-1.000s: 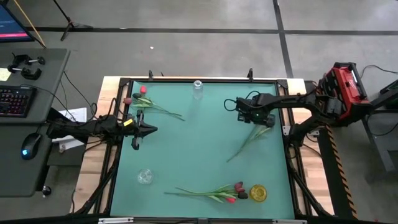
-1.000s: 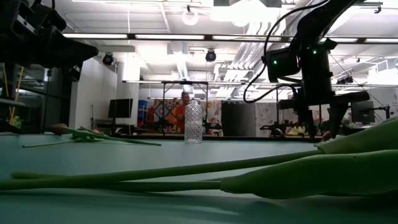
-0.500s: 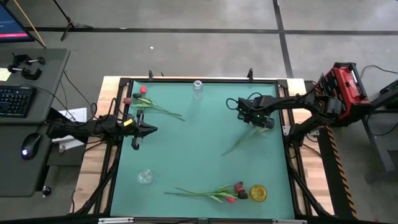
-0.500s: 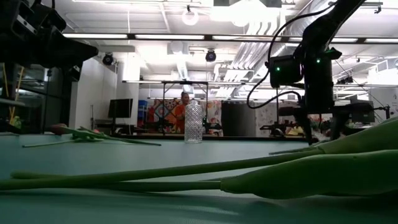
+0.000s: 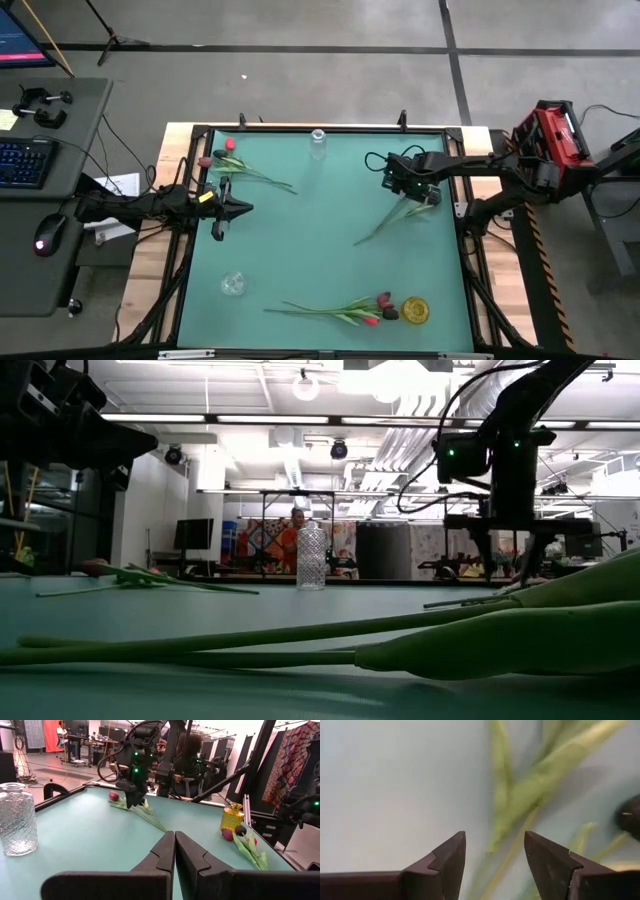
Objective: Sort flowers into vase by color
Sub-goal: Put the top right red flower into the top transparent vase
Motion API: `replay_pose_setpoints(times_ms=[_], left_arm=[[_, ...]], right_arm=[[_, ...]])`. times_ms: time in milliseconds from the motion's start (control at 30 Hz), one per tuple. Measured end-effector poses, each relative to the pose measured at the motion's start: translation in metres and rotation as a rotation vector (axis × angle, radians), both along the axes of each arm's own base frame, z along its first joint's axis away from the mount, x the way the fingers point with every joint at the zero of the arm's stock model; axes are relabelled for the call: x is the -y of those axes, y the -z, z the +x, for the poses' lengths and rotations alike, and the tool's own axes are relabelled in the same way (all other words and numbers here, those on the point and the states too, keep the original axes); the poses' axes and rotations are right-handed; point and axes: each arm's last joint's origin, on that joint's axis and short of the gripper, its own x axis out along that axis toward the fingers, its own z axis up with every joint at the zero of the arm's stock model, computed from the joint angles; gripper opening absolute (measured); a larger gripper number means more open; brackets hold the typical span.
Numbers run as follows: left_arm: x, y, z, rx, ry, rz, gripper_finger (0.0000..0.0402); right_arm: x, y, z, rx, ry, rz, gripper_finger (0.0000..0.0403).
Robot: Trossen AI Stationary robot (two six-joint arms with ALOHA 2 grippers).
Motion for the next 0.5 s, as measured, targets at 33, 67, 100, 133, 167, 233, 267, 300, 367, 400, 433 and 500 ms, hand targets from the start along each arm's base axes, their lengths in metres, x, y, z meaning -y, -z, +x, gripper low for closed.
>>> replay_pose_setpoints(times_ms=[33, 67, 100, 133, 167, 233, 267, 300, 367, 400, 433, 500], left_arm=[[0.000, 0.000, 0.000, 0.000, 0.000, 0.000, 0.0000], [0.000, 0.000, 0.000, 0.000, 0.000, 0.000, 0.0000], [0.000, 0.000, 0.000, 0.001, 0.000, 0.000, 0.0000], [0.000, 0.000, 0.000, 0.000, 0.000, 0.000, 0.0000], [0.000, 0.000, 0.000, 0.000, 0.000, 0.000, 0.0000], [0.000, 0.000, 0.000, 0.000, 0.000, 0.000, 0.0000], [0.000, 0.000, 0.000, 0.000, 0.000, 0.000, 0.0000], [0.000, 0.000, 0.000, 0.000, 0.001, 0.000, 0.0000], [0.000, 0.000, 0.000, 0.001, 0.000, 0.000, 0.0000], [0.000, 0.000, 0.000, 0.000, 0.000, 0.000, 0.0000], [0.000, 0.000, 0.000, 0.000, 0.000, 0.000, 0.0000], [0.000, 0.000, 0.000, 0.000, 0.000, 0.000, 0.0000]], right_arm=[[0.001, 0.000, 0.002, 0.025, 0.000, -0.012, 0.0193], [0.002, 0.000, 0.004, 0.038, 0.000, -0.020, 0.0193], [0.003, 0.001, 0.006, 0.043, 0.001, -0.029, 0.0193], [0.004, 0.002, 0.007, 0.048, 0.001, -0.032, 0.0193], [0.004, 0.004, 0.008, 0.043, 0.001, -0.031, 0.0193], [0.004, 0.009, 0.008, 0.017, 0.001, -0.019, 0.0193], [0.004, 0.011, 0.009, 0.004, 0.001, -0.010, 0.0193], [0.005, 0.013, 0.009, -0.004, 0.000, -0.005, 0.0193], [0.004, 0.014, 0.011, 0.000, -0.006, -0.001, 0.0193], [0.003, 0.014, 0.011, 0.002, -0.009, -0.003, 0.0193], [0.003, 0.014, 0.012, 0.007, -0.011, -0.005, 0.0193], [0.001, 0.010, 0.011, 0.023, -0.014, -0.009, 0.0193]])
